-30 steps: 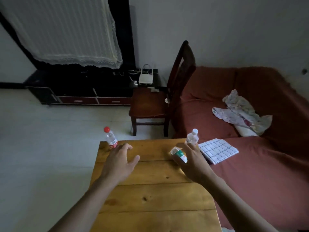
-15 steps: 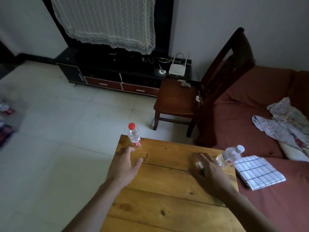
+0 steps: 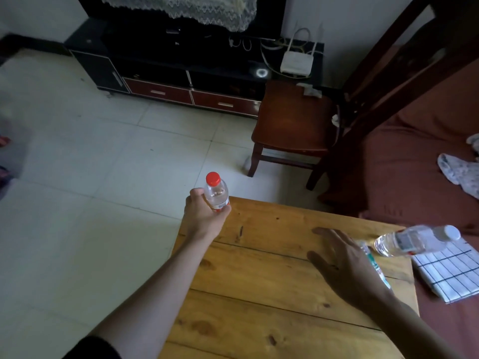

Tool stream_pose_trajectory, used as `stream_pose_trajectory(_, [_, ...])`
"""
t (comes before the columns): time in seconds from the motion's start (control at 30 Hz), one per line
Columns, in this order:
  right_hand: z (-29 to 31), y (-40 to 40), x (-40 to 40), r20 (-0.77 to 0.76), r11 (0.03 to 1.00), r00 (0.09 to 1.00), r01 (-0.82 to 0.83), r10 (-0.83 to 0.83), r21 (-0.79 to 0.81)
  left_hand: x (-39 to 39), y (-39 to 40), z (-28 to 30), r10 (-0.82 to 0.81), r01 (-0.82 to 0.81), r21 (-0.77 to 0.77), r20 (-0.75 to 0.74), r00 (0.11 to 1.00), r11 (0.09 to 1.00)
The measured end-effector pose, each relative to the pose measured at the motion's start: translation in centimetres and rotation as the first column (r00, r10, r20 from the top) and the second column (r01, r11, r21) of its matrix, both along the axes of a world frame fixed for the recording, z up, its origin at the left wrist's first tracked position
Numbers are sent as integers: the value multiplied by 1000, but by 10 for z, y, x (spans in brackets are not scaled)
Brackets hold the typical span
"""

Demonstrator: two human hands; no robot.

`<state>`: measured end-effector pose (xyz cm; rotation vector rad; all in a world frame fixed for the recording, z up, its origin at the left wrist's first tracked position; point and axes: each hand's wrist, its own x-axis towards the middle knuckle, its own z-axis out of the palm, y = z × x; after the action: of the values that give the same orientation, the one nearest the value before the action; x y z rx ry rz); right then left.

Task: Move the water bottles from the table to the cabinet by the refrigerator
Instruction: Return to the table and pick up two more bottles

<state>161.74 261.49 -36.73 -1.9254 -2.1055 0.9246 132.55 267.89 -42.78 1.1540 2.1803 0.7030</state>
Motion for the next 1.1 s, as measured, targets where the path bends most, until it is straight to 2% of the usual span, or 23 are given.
stream_pose_trajectory(0.27, [-30, -22, 12, -26, 998, 999, 36, -38, -57, 4, 20, -34, 89, -86, 153, -11, 996, 985])
stream_pose_trajectory(0.43, [-41, -31, 19, -36, 992, 997, 58, -63, -116, 6, 21, -41, 84, -77, 211, -25, 996, 975])
stream_pose_trajectory(0.63, [-39, -38, 29, -64, 993, 996, 58, -65, -102, 18, 2, -42, -36, 61, 235, -112, 993, 970])
stream_pose_trajectory(0.8, [-30, -45, 41, -55, 991, 994, 94, -99, -92, 51, -25, -47, -158, 171, 204, -78, 984, 964])
stream_pose_trajectory(1.1, [-33, -67, 81, -73, 990, 988, 130, -133, -49, 140, -64, -41, -359, 361, 241, -54, 932, 901])
